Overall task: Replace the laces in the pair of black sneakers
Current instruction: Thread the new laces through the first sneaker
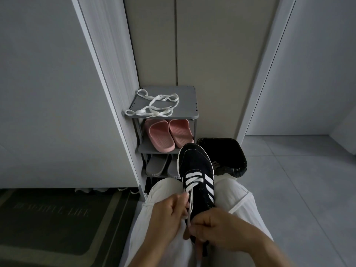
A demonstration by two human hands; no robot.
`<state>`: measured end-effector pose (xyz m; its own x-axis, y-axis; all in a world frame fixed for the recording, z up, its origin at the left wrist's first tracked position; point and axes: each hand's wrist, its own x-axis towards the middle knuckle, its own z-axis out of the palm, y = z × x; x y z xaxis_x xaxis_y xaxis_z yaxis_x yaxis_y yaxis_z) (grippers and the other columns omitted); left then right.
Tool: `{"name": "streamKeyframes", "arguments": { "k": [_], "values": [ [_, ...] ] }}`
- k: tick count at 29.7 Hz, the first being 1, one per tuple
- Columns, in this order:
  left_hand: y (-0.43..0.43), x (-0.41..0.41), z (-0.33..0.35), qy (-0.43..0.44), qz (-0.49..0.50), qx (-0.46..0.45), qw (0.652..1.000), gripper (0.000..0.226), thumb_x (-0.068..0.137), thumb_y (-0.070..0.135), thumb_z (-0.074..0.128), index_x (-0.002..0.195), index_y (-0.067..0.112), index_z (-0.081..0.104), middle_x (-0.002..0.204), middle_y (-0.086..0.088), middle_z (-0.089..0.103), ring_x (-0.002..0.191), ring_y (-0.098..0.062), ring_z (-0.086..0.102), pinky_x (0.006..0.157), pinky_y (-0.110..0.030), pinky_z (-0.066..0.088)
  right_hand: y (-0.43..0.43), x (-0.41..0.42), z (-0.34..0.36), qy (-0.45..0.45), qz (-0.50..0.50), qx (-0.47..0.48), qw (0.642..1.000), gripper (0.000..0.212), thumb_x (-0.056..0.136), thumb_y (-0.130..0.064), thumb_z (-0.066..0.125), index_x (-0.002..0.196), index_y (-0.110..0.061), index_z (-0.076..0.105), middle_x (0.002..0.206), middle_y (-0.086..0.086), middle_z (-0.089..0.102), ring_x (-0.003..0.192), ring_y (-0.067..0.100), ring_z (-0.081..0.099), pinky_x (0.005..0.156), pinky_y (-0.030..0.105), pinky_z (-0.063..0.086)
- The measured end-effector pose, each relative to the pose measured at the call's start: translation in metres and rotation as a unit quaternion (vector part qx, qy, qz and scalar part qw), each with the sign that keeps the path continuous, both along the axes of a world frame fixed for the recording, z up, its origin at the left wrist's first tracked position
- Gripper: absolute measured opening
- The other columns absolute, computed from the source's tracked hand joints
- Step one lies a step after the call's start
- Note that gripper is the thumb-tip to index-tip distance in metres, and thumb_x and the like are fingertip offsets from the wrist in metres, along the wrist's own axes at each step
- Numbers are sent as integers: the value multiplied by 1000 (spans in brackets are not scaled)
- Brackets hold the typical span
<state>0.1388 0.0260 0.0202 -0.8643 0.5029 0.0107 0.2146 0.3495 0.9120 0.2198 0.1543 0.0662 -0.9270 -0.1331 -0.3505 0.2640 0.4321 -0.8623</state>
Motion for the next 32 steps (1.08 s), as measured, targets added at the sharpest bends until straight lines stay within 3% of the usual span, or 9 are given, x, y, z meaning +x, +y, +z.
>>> {"name": "streamKeyframes", "arguments": {
  "k": [5, 8, 11, 13, 16, 19, 25, 29, 32],
  "values": [
    [4, -2, -5, 11, -25, -56, 998, 25, 81, 27, 67, 61, 20, 55, 61, 8, 51, 59, -1, 49, 59, -15, 38, 0, -1, -12, -32, 1, 23, 999, 20, 94, -24, 52, 84, -18, 68, 79, -7, 69, 71, 2, 62, 69, 17, 48],
    [3, -3, -3, -20, -18, -20, 999, 24, 83, 20, 65, 62, 15, 55, 55, 12, 49, 54, -1, 44, 56, -15, 34, 9, -6, -24, -29, -148, 58, 987, 28, 94, -26, 51, 72, -19, 65, 72, -4, 69, 66, 5, 63, 69, 26, 51],
    [0, 2, 4, -29, -44, 4, 999, 29, 77, 36, 62, 67, 9, 55, 54, 10, 46, 54, -1, 41, 55, -15, 33, 0, -14, -32, -36, -231, 73, 969, 41, 94, -36, 49, 61, -14, 58, 46, -6, 55, 44, 6, 48, 47, 21, 36],
    [-2, 3, 7, -33, -61, 12, 998, 28, 79, 36, 61, 65, 13, 52, 52, 11, 46, 53, -1, 40, 54, -14, 33, -12, -16, -31, -33, -266, 7, 963, 36, 95, -30, 49, 63, -14, 53, 43, -7, 40, 35, 3, 30, 41, 18, 25],
    [-8, 3, 11, -42, -68, 18, 997, 26, 87, 17, 61, 63, 18, 50, 50, 13, 44, 51, 0, 39, 53, -12, 33, -22, -16, -29, -12, -337, -125, 933, 25, 91, -21, 57, 70, -8, 61, 49, -3, 47, 38, 4, 32, 39, 17, 25],
    [-14, 1, 12, -95, -55, 67, 992, 24, 84, 24, 67, 69, 7, 58, 59, 9, 52, 59, -1, 48, 59, -11, 39, -26, -14, -31, 14, -363, -119, 924, 15, 87, -18, 62, 76, -8, 63, 50, -4, 54, 43, 5, 39, 42, 18, 30],
    [-26, -8, 17, -176, -2, 119, 977, 19, 80, 19, 64, 65, 9, 66, 64, -3, 60, 61, -5, 53, 58, -11, 39, -13, -11, -18, 37, -431, -195, 880, 22, 86, 0, 54, 66, -7, 58, 41, -3, 34, 34, 6, 26, 33, 15, 19],
    [-31, -5, 26, -289, -59, 130, 947, 20, 78, 22, 62, 74, 3, 58, 58, -5, 59, 44, -9, 38, 42, -16, 25, 3, -10, -14, -20, -438, -401, 804, 23, 85, -3, 48, 66, -3, 62, 51, 3, 52, 41, 8, 39, 37, 17, 28],
    [-29, -2, 22, -276, -86, 44, 956, 16, 87, 17, 60, 84, 4, 52, 56, -7, 61, 39, -8, 37, 40, -17, 25, 12, -8, -12, -58, -384, -454, 802, 17, 73, -15, 48, 58, -9, 53, 42, -2, 33, 34, 7, 24, 35, 18, 19]
  ]
}}
